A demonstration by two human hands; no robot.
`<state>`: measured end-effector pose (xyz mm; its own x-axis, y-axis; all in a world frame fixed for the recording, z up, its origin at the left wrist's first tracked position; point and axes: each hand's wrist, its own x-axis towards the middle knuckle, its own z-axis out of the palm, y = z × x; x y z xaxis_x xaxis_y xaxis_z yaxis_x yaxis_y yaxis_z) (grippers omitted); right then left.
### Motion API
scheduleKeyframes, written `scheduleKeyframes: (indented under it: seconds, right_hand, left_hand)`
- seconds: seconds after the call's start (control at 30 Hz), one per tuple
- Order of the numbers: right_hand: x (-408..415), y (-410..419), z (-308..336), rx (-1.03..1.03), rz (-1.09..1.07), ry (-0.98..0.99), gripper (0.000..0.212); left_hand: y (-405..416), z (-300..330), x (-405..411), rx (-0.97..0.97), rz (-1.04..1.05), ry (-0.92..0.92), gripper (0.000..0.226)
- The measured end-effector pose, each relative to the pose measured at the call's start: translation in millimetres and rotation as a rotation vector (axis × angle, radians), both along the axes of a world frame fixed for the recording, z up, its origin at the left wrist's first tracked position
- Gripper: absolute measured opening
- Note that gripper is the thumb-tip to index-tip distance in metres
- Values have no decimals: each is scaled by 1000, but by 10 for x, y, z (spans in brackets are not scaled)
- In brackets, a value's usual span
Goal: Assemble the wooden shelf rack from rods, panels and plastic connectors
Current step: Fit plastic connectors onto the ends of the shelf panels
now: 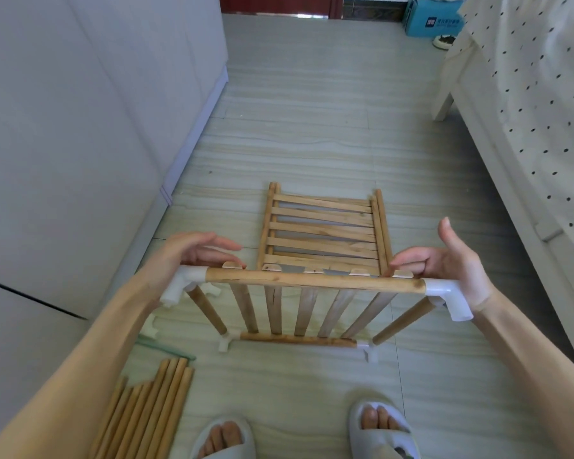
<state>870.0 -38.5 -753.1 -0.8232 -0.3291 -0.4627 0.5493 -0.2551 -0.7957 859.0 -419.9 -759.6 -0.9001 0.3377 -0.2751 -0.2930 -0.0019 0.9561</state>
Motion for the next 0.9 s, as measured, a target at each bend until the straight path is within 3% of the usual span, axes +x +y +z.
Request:
scheduleKeyframes:
  seconds: [0.17,0.3,0.4,0.53,0.67,0.8,0.9]
  right_hand:
    - [-164,50,-161,75,-176,66,86]
    - [-89,-14,-631,161,-380,144,79]
    - [10,-94,-1094,247,-499,70,68]
    - [-103,-45,-1371,237,-426,-43,88]
    - [-424,96,-1340,190,-346,-137,83]
    - [-619,189,-1175,188,-45,-217,99]
    - [-614,216,-1107,110,80,-306,99]
  left_hand:
    - [-4,-166,-196,277,243,-26,47]
    - [131,-630,-103,148,410,-20,61]
    - [151,-972,-20,61,363,-119,63]
    - [131,-1066,-99,132,156,-228,71]
    - [116,-1028,-298,183,-25,-309,67]
    - [71,-908,-377,369,-72,-379,63]
    - [57,-886,-321,380,17,-395,64]
